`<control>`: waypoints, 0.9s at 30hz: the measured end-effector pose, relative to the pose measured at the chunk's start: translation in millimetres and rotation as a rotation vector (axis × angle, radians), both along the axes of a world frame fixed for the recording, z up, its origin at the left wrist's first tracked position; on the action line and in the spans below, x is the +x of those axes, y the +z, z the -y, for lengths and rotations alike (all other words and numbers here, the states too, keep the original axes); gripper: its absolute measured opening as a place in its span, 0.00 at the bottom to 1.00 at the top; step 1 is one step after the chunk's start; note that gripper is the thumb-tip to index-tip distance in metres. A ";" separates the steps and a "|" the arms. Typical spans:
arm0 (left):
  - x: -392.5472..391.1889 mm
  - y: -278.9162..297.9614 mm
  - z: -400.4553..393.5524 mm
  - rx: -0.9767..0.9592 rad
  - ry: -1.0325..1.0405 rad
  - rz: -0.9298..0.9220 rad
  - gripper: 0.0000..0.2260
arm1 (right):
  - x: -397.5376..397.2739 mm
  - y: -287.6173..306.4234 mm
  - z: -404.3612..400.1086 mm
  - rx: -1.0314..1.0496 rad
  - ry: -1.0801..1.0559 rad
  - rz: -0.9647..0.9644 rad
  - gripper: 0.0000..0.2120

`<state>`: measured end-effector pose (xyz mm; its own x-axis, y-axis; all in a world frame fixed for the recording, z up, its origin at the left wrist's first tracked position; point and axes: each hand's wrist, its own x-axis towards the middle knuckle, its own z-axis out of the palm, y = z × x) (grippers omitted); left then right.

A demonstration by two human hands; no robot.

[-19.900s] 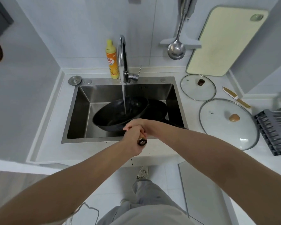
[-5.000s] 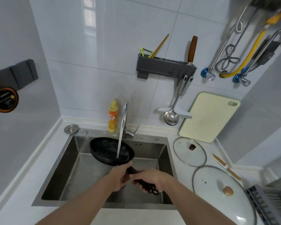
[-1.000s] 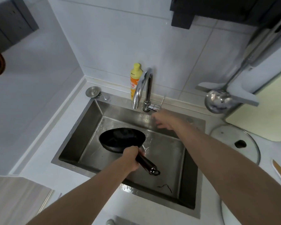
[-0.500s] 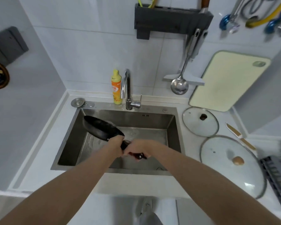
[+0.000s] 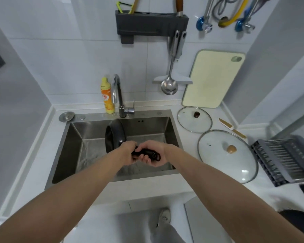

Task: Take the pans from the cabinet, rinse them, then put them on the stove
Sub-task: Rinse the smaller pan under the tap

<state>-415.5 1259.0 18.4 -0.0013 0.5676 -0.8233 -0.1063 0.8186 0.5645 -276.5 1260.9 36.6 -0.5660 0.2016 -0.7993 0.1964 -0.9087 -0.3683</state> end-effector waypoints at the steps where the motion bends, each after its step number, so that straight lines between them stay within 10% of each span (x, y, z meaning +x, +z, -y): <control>1: 5.0 1.2 -1.8 -0.016 -0.040 0.005 0.07 | 3.7 2.6 -0.7 0.030 0.021 0.035 0.11; 10: 58.5 8.4 -47.0 -0.122 0.092 0.017 0.06 | 91.8 0.5 -79.2 0.554 0.338 0.334 0.23; 16: 76.8 -9.6 -80.6 -0.218 0.278 0.161 0.07 | 258.6 -78.6 -195.1 0.997 0.197 1.264 0.20; 21: 94.8 -18.3 -108.6 -0.284 0.338 0.087 0.07 | 292.3 -130.1 -255.8 1.072 0.232 1.189 0.34; 27: 109.1 -4.8 -122.5 -0.345 0.341 0.044 0.04 | 287.4 -160.0 -276.6 1.203 0.259 1.272 0.16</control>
<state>-306.4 1381.5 13.6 -0.1010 0.2351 -0.9667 -0.4186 0.8714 0.2557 10.9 1537.5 -123.4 0.1198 0.9682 -0.2196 0.9474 -0.1776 -0.2663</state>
